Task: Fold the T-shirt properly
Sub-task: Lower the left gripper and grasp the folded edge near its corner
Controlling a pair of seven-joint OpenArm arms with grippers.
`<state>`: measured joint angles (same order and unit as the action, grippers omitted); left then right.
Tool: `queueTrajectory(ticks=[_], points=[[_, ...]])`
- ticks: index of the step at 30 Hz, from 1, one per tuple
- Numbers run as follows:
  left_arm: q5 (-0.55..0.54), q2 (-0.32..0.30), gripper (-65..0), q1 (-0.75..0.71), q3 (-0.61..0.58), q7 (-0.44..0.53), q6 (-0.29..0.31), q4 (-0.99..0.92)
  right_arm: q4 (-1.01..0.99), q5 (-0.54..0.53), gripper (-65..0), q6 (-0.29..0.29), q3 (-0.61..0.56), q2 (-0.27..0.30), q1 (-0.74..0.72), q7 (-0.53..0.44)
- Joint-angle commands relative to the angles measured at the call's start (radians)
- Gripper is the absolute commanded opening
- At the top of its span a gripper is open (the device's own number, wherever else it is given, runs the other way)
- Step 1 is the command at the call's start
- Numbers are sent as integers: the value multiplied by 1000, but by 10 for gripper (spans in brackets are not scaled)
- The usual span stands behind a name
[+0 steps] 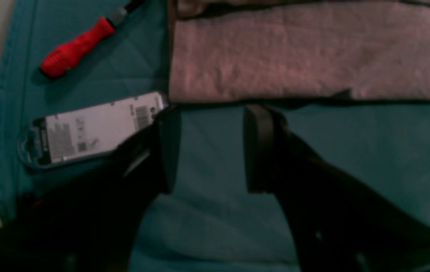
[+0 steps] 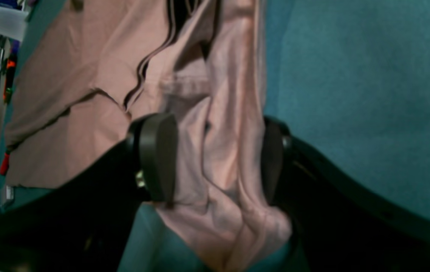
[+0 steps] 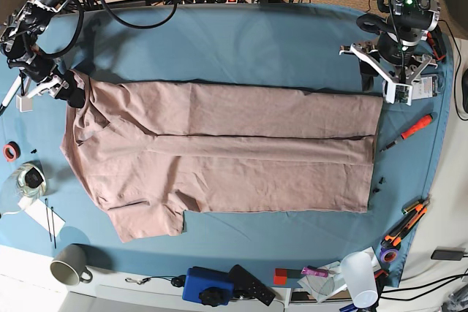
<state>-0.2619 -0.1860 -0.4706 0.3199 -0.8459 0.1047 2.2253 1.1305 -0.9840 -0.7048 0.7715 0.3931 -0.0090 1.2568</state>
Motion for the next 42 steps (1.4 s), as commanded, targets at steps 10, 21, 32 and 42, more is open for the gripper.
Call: queueTrajectory(ticks=[10, 21, 32, 42], points=[[1, -6, -319, 188, 4, 71, -3, -241, 6, 43, -310, 7, 0, 15, -4, 31], [23, -14, -319, 397, 19, -34, -44, -510, 6, 43, -310, 7, 0, 18, -4, 38], [-84, -14, -345, 493, 24, -205, -14, -680, 6, 43, -311, 7, 0, 20, -5, 42], [-136, -13, -565, 518, 24, -303, -13, -678, 6, 42, -572, 7, 0, 20, -5, 20]])
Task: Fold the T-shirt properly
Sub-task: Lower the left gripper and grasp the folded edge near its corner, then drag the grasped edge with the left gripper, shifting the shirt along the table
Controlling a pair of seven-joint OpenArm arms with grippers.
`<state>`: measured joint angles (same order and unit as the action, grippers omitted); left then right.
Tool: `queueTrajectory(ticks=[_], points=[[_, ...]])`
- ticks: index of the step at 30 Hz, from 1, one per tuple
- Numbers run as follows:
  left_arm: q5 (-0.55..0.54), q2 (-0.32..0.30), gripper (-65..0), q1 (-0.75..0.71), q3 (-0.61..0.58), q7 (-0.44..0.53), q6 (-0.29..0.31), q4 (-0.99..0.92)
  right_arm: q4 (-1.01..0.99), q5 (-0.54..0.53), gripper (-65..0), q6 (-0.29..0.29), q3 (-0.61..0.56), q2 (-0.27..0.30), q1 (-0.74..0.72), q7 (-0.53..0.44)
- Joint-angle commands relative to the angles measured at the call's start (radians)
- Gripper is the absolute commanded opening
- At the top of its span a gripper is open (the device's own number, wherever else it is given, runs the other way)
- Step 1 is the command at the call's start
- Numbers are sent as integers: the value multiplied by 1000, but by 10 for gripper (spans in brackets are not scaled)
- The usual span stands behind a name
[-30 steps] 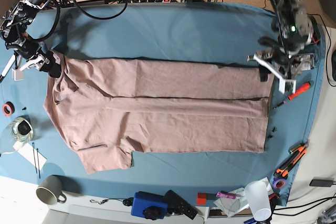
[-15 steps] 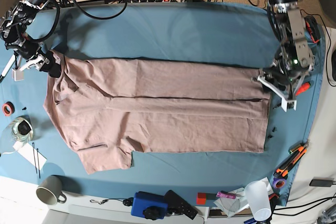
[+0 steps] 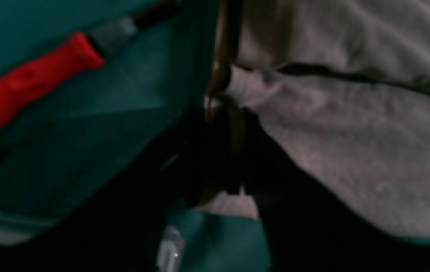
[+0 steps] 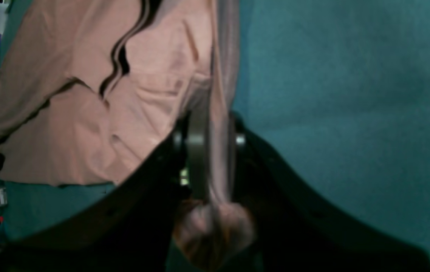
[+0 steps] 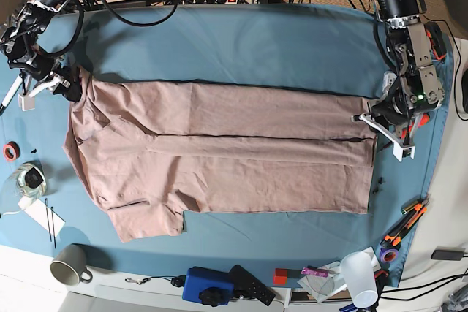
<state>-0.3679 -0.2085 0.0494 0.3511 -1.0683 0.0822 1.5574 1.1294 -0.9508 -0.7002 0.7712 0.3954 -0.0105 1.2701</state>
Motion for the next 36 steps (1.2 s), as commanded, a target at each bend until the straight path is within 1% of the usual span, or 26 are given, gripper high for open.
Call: queueTrajectory(ticks=[1, 2, 4, 5, 7, 9, 13, 16, 21, 25, 28, 32, 36], points=[[-29, 9, -580, 1, -8, -82, 9, -10, 8, 9, -573, 2, 0, 18, -3, 5], [-29, 9, -597, 4, -8, -89, 9, -10, 8, 9, -581, 2, 0, 18, -3, 3], [-30, 9, -650, 7, -8, -117, 8, -7, 8, 10, -635, 2, 0, 18, -3, -1], [-29, 9, -650, 9, -8, -134, 8, -5, 8, 10, -650, 2, 1, 18, -3, -2], [-29, 9, -650, 12, -8, -163, 9, 2, 8, 10, -650, 2, 2, 18, -3, -4], [-29, 9, -650, 11, -8, -170, 9, 13, 10, 10, -650, 2, 2, 21, -3, -4], [-21, 9, -650, 11, -8, -189, 9, 38, 10, 9, -650, 2, 8, 46, -3, 8], [-6, 9, -650, 2, -8, -196, 9, 57, 10, 9, -650, 2, 34, 63, -3, 27], [-6, 9, -650, -43, -8, -196, 9, 106, 10, -17, -650, 2, 90, 87, 10, 69], [18, 8, -650, -98, -7, -195, 8, 173, 16, -55, -650, 2, 95, 107, 39, 95], [49, 8, -650, -134, -7, -188, 5, 223, 47, -56, -650, 2, 95, 109, 68, 94], [42, 8, -650, -155, -8, -183, 5, 238, 116, -80, -650, 2, 95, 109, 99, 95], [42, 5, -650, -161, -7, -192, 5, 242, 201, -81, -650, 2, 95, 109, 122, 113]])
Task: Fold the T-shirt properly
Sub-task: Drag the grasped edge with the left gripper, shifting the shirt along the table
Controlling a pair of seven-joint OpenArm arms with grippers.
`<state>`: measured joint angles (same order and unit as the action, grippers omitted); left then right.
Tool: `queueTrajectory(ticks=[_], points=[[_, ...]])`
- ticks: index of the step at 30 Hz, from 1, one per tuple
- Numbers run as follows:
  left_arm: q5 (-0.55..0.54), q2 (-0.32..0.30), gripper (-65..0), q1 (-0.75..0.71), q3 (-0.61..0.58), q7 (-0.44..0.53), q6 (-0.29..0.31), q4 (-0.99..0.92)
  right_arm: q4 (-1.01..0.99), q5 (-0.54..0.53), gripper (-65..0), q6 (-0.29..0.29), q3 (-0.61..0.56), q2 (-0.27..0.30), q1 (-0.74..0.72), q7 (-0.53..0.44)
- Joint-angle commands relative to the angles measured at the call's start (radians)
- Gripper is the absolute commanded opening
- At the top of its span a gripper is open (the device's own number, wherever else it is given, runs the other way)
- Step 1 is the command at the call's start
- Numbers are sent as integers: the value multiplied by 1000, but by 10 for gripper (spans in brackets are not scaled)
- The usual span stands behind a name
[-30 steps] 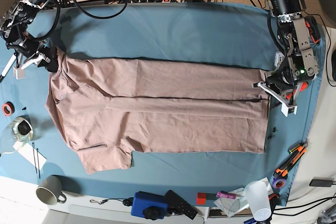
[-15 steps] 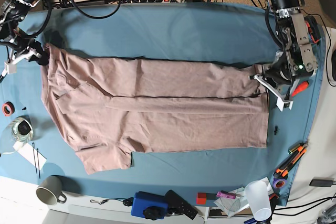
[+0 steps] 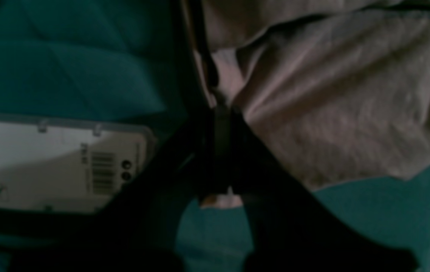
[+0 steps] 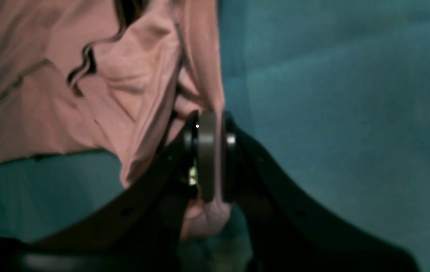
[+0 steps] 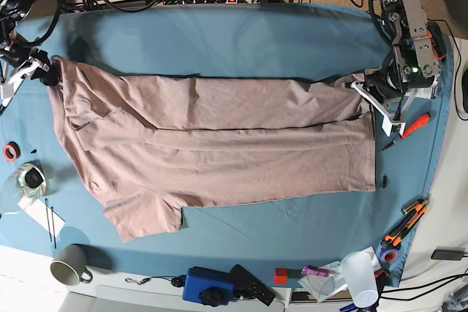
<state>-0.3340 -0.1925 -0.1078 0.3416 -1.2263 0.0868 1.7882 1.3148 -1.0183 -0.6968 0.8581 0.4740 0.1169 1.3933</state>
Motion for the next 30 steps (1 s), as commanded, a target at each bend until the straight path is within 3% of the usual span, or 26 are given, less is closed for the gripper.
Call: queueTrajectory(ticks=[1, 15, 30], points=[[9, -11, -650, -10, 3, -34, 0, 19, 36, -13, -650, -1, 8, 31, 3, -8], [0, -60, -650, -163, 4, -24, 1, 139, 86, -38, -650, -1, 138, 31, 101, 3], [2, -60, -650, -312, 4, -14, 0, 272, 86, -65, -650, -1, 145, 29, 286, 3]])
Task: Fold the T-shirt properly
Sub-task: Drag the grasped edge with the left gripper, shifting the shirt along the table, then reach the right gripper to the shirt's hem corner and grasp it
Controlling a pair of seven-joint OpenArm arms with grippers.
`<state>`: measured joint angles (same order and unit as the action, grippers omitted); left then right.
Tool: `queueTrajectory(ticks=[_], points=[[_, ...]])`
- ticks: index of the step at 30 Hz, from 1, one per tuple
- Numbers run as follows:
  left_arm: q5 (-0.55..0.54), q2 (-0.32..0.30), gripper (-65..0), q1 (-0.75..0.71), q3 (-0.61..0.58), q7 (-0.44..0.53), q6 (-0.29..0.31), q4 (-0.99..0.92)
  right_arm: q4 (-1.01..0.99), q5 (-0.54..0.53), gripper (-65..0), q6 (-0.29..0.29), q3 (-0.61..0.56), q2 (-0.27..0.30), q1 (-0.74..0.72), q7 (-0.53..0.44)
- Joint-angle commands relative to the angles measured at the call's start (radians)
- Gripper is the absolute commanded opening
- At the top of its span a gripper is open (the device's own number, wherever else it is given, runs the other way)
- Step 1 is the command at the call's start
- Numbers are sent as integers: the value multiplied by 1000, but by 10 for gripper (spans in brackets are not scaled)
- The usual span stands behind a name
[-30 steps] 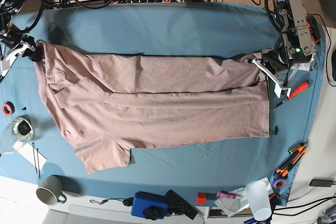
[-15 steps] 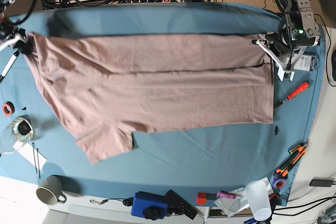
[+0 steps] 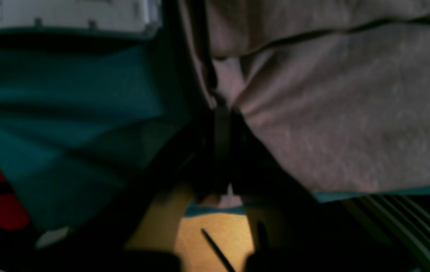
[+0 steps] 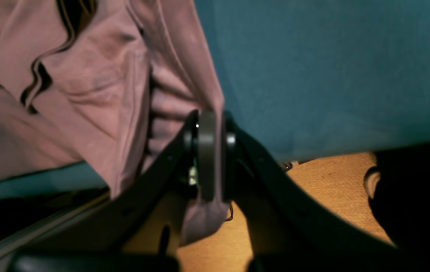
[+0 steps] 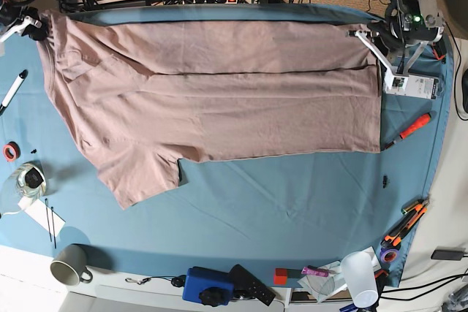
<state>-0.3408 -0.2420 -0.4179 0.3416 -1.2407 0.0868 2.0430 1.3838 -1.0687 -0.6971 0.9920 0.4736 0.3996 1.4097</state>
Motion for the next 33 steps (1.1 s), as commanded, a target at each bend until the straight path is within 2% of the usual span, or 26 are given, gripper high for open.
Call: queueTrajectory(ticks=[1, 11, 12, 15, 17, 18, 24, 27, 31, 33], points=[[8, -10, -650, -3, 4, 0, 0, 19, 17, -14, -650, -1, 11, 28, 3, -13], [8, -10, -650, -3, 4, 0, 31, 19, 17, -15, -650, -1, 11, 24, 2, -13], [8, -10, -625, -3, 4, 0, 31, 19, 17, -15, -635, -1, 11, 24, 2, -13], [8, -10, -429, -3, 4, 0, 31, 19, 17, -15, -515, -1, 11, 25, 2, -13], [8, -10, -346, -3, 4, 0, 31, 21, 17, -15, -491, -1, 11, 27, 2, -13], [8, -10, -331, -3, 4, 0, 31, 25, 17, -16, -491, -1, 11, 31, 2, -13], [74, -11, -330, -4, 4, 5, 30, 101, 17, -81, -491, -1, 11, 96, 2, -13], [79, -10, -330, -3, 4, 42, 5, 138, 17, -86, -491, -1, 11, 130, -7, -13], [79, -10, -330, -2, 4, 136, 0, 190, 17, -52, -491, -1, 11, 147, -81, -112], [79, -10, -330, 0, 4, 142, 0, 225, 17, -53, -491, -1, 11, 147, -124, -175]])
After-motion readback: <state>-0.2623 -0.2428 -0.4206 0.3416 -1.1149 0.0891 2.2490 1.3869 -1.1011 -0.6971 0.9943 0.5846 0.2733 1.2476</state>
